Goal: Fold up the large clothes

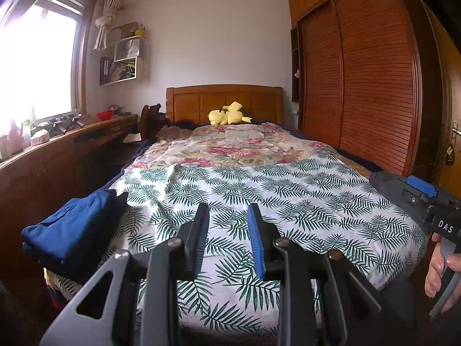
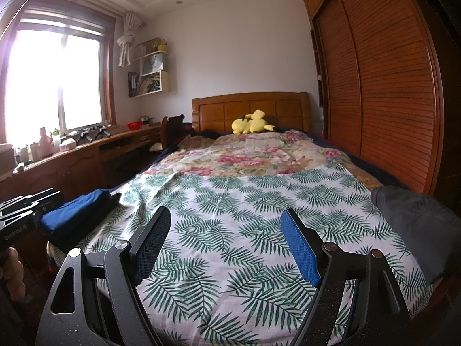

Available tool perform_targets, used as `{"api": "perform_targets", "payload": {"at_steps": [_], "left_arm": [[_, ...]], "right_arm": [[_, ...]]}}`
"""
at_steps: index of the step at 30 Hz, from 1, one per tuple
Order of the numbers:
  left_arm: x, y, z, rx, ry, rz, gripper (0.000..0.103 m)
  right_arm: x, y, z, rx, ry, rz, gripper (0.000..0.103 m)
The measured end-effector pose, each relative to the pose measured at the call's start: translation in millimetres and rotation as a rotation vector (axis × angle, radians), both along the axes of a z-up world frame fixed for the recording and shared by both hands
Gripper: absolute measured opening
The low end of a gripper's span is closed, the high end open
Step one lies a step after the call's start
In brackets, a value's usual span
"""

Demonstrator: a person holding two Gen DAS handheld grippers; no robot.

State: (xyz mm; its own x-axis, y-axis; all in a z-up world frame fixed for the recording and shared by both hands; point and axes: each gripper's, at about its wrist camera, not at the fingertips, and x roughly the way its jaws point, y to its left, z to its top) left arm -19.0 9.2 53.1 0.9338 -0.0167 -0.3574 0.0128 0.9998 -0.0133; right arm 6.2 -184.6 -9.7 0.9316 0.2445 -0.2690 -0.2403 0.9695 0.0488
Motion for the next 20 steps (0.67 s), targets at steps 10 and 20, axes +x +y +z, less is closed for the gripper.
{"api": "perform_targets", "payload": {"at_steps": [10, 20], "left_arm": [[-2.4, -0.9, -2.1, 0.002, -0.005, -0.005, 0.026], [-3.5, -2.2, -1.9, -0.001, -0.004, -0.013, 0.026]], "right_arm": [[0.1, -0.8, -0.4, 0.001, 0.0, -0.001, 0.081], [0.5, -0.3, -0.4, 0.003, 0.002, -0.001, 0.081]]}}
